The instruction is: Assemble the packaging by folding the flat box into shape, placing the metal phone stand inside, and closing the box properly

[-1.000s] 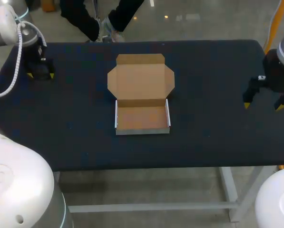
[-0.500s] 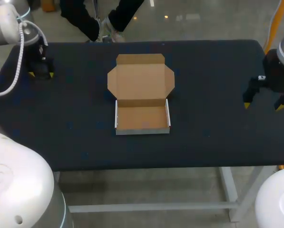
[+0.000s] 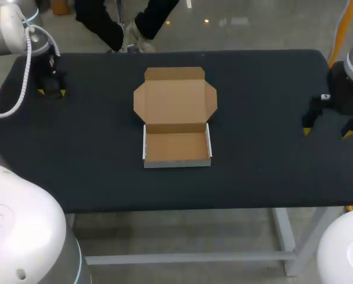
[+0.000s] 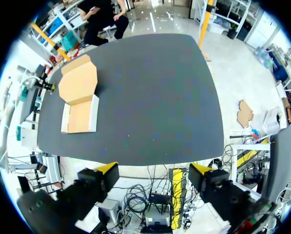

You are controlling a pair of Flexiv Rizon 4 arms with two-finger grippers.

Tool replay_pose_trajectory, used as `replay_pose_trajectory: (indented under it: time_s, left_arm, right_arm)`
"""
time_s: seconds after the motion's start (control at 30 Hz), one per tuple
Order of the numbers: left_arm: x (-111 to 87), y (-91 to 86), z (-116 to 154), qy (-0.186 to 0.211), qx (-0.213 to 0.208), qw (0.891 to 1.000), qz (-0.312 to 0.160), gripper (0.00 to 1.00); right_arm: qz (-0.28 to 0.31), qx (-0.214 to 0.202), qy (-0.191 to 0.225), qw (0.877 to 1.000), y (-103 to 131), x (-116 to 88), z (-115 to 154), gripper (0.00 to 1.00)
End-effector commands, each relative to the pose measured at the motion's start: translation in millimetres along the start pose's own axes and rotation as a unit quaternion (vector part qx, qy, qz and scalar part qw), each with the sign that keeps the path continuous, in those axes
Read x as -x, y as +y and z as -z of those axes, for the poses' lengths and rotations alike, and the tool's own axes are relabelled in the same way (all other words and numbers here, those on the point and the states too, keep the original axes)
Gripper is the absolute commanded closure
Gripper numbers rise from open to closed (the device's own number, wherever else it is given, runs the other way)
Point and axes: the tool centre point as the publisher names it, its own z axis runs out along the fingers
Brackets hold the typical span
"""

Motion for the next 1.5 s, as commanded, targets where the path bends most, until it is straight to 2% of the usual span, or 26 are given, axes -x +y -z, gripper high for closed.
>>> replay_pose_trajectory:
  time_s: [0.03,0.27,0.57,0.73,0.9,1.13,1.23,1.37,1.47,1.5]
  left_arm:
    - [2.7,0.4,2.9,0.003,-0.005,1.000,0.002,1.00]
    - [5.3,7.9,22.3,0.008,-0.025,1.000,0.002,1.00]
    - [-0.2,29.1,44.9,0.022,-0.038,0.999,-0.009,1.00]
    - [-6.3,47.2,56.0,0.022,-0.043,0.999,-0.017,1.00]
    - [-13.0,67.8,74.6,0.032,-0.043,0.998,-0.030,1.00]
    - [-30.5,102.2,101.9,0.043,-0.043,0.996,-0.059,1.00]
    - [-39.1,115.8,110.7,0.041,-0.047,0.996,-0.066,1.00]
    - [-49.3,133.0,120.5,0.035,-0.049,0.995,-0.076,1.00]
    - [-56.6,144.0,128.2,0.034,-0.050,0.995,-0.083,1.00]
    - [-59.2,147.4,130.5,0.031,-0.052,0.995,-0.085,1.00]
  right_arm:
    - [0.000,-0.002,-0.001,1.000,-0.3,-0.1,2.7,0.00]
    - [0.000,-0.002,-0.001,1.000,-0.3,-0.1,2.7,0.00]
    - [0.000,-0.002,-0.001,1.000,-0.3,-0.1,2.7,0.00]
    - [0.097,0.064,0.024,0.993,7.6,-15.2,5.0,0.00]
    - [0.190,0.109,0.060,0.974,11.6,-27.4,1.7,0.00]
    - [0.318,0.149,0.117,0.929,9.6,-36.5,-14.0,0.00]
    - [0.354,0.178,0.147,0.906,6.6,-38.0,-23.4,0.00]
    - [0.390,0.196,0.165,0.885,3.1,-38.4,-31.6,0.00]
    - [0.426,0.198,0.198,0.860,-2.4,-38.3,-34.0,0.00]
    - [0.426,0.198,0.198,0.860,-2.4,-38.3,-34.0,0.00]
